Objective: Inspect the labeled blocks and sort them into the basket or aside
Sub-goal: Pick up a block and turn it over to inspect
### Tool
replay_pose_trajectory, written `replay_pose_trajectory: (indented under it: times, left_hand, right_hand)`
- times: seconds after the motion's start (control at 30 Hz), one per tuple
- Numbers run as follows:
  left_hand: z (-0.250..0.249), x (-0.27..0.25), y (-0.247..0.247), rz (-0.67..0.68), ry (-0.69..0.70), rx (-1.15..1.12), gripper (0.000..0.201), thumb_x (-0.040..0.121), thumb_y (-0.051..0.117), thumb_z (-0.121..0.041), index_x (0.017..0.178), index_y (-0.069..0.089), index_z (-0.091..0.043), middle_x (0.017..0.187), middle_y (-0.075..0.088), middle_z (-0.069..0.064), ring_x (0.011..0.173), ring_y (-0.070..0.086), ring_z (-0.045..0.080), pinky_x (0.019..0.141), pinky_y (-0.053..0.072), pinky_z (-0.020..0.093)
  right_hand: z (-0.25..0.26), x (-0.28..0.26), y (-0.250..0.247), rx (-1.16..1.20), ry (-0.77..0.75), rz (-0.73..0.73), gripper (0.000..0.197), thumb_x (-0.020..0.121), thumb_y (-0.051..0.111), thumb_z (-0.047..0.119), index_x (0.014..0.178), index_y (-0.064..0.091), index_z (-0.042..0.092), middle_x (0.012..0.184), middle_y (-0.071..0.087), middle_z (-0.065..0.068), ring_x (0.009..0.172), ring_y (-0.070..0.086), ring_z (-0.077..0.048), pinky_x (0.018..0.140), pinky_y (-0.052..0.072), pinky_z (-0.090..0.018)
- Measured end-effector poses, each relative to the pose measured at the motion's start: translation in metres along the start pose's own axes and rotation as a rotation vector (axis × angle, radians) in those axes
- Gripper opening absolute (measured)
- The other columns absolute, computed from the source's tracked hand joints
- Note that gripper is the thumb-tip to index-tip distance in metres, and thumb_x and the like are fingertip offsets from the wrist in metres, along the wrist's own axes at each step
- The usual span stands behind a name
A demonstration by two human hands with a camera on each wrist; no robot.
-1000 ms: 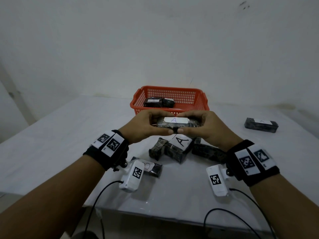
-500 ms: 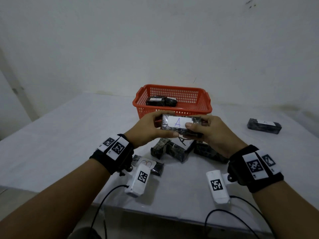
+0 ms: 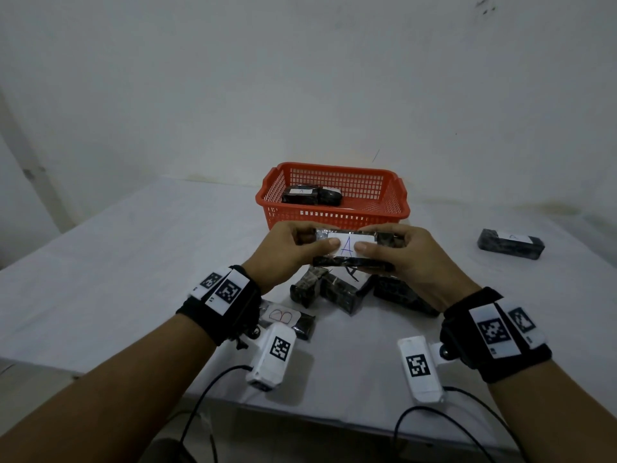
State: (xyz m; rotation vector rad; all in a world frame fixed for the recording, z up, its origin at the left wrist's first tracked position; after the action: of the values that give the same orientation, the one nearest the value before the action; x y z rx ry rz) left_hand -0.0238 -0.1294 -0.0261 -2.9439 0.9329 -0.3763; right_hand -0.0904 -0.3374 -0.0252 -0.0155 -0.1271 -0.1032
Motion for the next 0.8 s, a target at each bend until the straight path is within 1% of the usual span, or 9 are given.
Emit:
replay_pose_trajectory:
  times: [0.07, 0.13, 0.23, 0.3, 0.43, 0.6, 0.67, 0.73, 0.8]
  left_hand:
    - [-0.002, 0.0, -0.001, 0.005, -0.001, -0.018, 0.027, 0.095, 0.068, -0.008, 0.122, 0.069, -0.003, 0.113, 0.077, 0.01, 0.103, 0.075, 0.024, 0.085, 0.061, 0.029]
    - [-0.003, 0.0, -0.001, 0.021, -0.018, -0.057, 0.027, 0.096, 0.066, -0.008, 0.123, 0.068, -0.004, 0.115, 0.077, 0.01, 0.105, 0.075, 0.025, 0.087, 0.061, 0.03]
    - [-0.002, -0.001, -0.001, 0.01, -0.001, -0.021, 0.026, 0.095, 0.068, -0.008, 0.121, 0.07, -0.003, 0.113, 0.077, 0.01, 0.102, 0.076, 0.024, 0.083, 0.061, 0.028]
    - [-0.003, -0.001, -0.001, -0.009, 0.026, 0.016, 0.027, 0.094, 0.07, -0.008, 0.12, 0.07, -0.002, 0.112, 0.077, 0.011, 0.099, 0.076, 0.023, 0.081, 0.061, 0.027]
    - [-0.004, 0.0, 0.002, 0.012, 0.037, 0.047, 0.034, 0.091, 0.073, -0.009, 0.125, 0.068, -0.004, 0.114, 0.077, 0.01, 0.101, 0.076, 0.022, 0.084, 0.061, 0.03]
    - [-0.005, 0.0, 0.001, -0.002, 0.075, 0.059, 0.035, 0.09, 0.074, -0.003, 0.124, 0.068, -0.002, 0.113, 0.077, 0.008, 0.096, 0.077, 0.016, 0.078, 0.06, 0.023]
    - [-0.006, 0.0, 0.001, -0.01, 0.074, 0.051, 0.035, 0.09, 0.073, -0.005, 0.125, 0.068, -0.002, 0.114, 0.077, 0.008, 0.095, 0.077, 0.014, 0.077, 0.059, 0.022]
    - [-0.006, -0.001, 0.001, 0.012, 0.069, 0.045, 0.036, 0.09, 0.073, -0.005, 0.125, 0.067, -0.002, 0.116, 0.077, 0.008, 0.101, 0.076, 0.018, 0.08, 0.06, 0.024]
    - [-0.005, -0.001, 0.001, 0.025, 0.09, 0.057, 0.035, 0.089, 0.074, -0.002, 0.124, 0.068, 0.0, 0.116, 0.076, 0.009, 0.102, 0.076, 0.02, 0.081, 0.06, 0.025]
  right_hand:
    - [0.0, -0.002, 0.001, 0.0, -0.014, 0.019, 0.041, 0.078, 0.085, 0.004, 0.117, 0.072, 0.004, 0.109, 0.079, -0.012, 0.099, 0.078, -0.03, 0.085, 0.065, -0.039]
    - [0.002, -0.004, -0.001, -0.043, -0.053, 0.02, 0.041, 0.078, 0.085, 0.001, 0.117, 0.072, 0.004, 0.107, 0.08, -0.012, 0.096, 0.079, -0.028, 0.079, 0.065, -0.033]
    - [0.003, -0.004, -0.001, -0.066, -0.067, 0.013, 0.039, 0.077, 0.085, 0.001, 0.115, 0.073, 0.005, 0.104, 0.08, -0.011, 0.093, 0.079, -0.026, 0.074, 0.063, -0.027]
    - [0.003, -0.003, 0.001, -0.06, -0.052, 0.013, 0.037, 0.078, 0.085, 0.007, 0.113, 0.074, 0.005, 0.105, 0.08, -0.011, 0.094, 0.079, -0.026, 0.075, 0.063, -0.027]
    - [0.005, -0.003, 0.0, -0.105, -0.086, -0.013, 0.028, 0.082, 0.083, 0.018, 0.107, 0.078, 0.008, 0.104, 0.081, -0.007, 0.096, 0.079, -0.024, 0.082, 0.063, -0.03]
    - [0.008, -0.008, -0.001, -0.167, -0.125, -0.007, 0.034, 0.08, 0.086, 0.018, 0.113, 0.076, 0.013, 0.107, 0.08, 0.0, 0.096, 0.077, -0.012, 0.077, 0.059, -0.019]
    - [0.008, -0.011, -0.004, -0.178, -0.145, 0.011, 0.039, 0.079, 0.086, 0.014, 0.117, 0.075, 0.015, 0.108, 0.08, 0.001, 0.098, 0.076, -0.01, 0.081, 0.06, -0.02]
    - [0.008, -0.013, -0.007, -0.189, -0.153, 0.011, 0.04, 0.079, 0.085, 0.011, 0.117, 0.074, 0.014, 0.108, 0.08, 0.001, 0.1, 0.077, -0.012, 0.088, 0.061, -0.023]
    - [0.007, -0.014, -0.008, -0.194, -0.163, 0.005, 0.04, 0.078, 0.085, 0.008, 0.116, 0.074, 0.012, 0.107, 0.081, 0.0, 0.099, 0.077, -0.013, 0.089, 0.061, -0.024]
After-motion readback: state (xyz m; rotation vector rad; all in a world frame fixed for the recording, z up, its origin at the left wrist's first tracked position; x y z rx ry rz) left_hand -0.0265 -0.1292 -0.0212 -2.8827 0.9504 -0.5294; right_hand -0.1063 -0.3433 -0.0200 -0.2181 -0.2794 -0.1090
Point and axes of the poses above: each hand's wrist, its own x-axis towards the middle knuckle, its own y-axis out of the palm, z = x × y, the point moved 2 cm from there along x, towards the middle knuckle
